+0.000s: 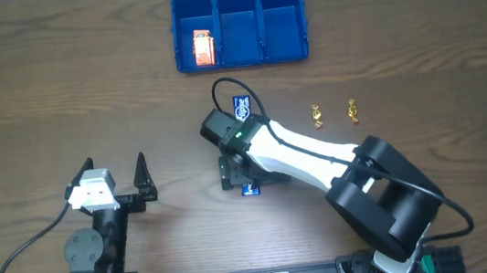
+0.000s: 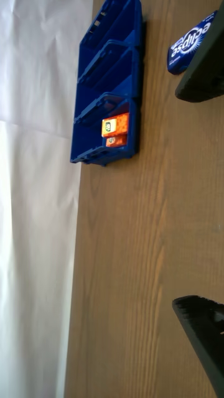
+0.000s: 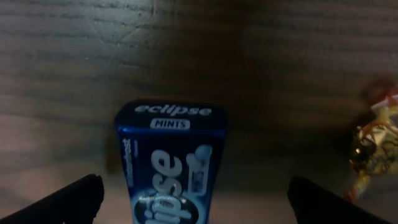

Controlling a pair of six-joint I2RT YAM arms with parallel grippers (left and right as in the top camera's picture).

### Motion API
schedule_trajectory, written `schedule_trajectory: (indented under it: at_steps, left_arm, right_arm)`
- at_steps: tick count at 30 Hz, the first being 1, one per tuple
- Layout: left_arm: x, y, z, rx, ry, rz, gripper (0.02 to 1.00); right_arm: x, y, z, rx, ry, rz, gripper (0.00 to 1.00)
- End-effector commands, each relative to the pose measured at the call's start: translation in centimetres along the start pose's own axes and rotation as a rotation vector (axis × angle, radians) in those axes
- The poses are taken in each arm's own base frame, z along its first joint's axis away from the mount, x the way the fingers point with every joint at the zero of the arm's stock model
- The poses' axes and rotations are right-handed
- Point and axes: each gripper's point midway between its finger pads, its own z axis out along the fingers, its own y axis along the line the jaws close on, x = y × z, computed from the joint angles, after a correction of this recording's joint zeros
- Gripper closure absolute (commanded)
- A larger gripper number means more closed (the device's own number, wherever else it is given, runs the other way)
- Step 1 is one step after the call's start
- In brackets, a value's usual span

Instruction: Sort Candies Into Trays

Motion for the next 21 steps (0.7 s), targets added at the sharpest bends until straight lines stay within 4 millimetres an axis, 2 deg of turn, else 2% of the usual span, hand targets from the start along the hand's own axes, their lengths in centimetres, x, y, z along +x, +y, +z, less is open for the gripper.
schedule_trajectory:
  at_steps: [1, 5, 7, 9, 12, 15, 18, 21]
  left_arm:
    - [1.8, 0.4, 0.1, -0.018, 0.056, 0.007, 0.02]
    - [1.8, 0.4, 0.1, -0.018, 0.056, 0.007, 0.02]
    - [1.8, 0.4, 0.1, -0.018, 0.056, 0.007, 0.02]
    - [1.8, 0.4, 0.1, -0.018, 0.056, 0.007, 0.02]
    - [1.8, 0.4, 0.1, -0.018, 0.056, 0.007, 0.02]
    - [1.8, 0.4, 0.1, -0.018, 0.056, 0.007, 0.023]
    - [1.8, 0.4, 0.1, -0.018, 0.056, 0.007, 0.02]
    - [1.8, 0.4, 0.1, -0.018, 0.056, 0.007, 0.02]
  right_arm:
    - [-0.4, 0.3, 1.2, 0.027, -0.008, 0.011, 0.176]
    - [-0.5, 0.8, 1.4, 0.016, -0.019, 0.0, 0.391]
    - [-0.5, 0.9, 1.4, 0.011, -0.023, 0.0, 0.546]
    - [-0.5, 0.9, 1.4, 0.012, -0.022, 0.0, 0.597]
    - [-0.6, 0.9, 1.4, 0.012, -0.023, 0.001, 0.728]
    - [-0.8, 1.2, 1.1, -0.003, -0.038, 0.0, 0.746]
    - [-2.0, 1.4, -0.8, -0.02, -0.115, 0.002, 0.787]
    - [-4.3, 1.2, -5.9, -0.027, -0.273, 0.015, 0.807]
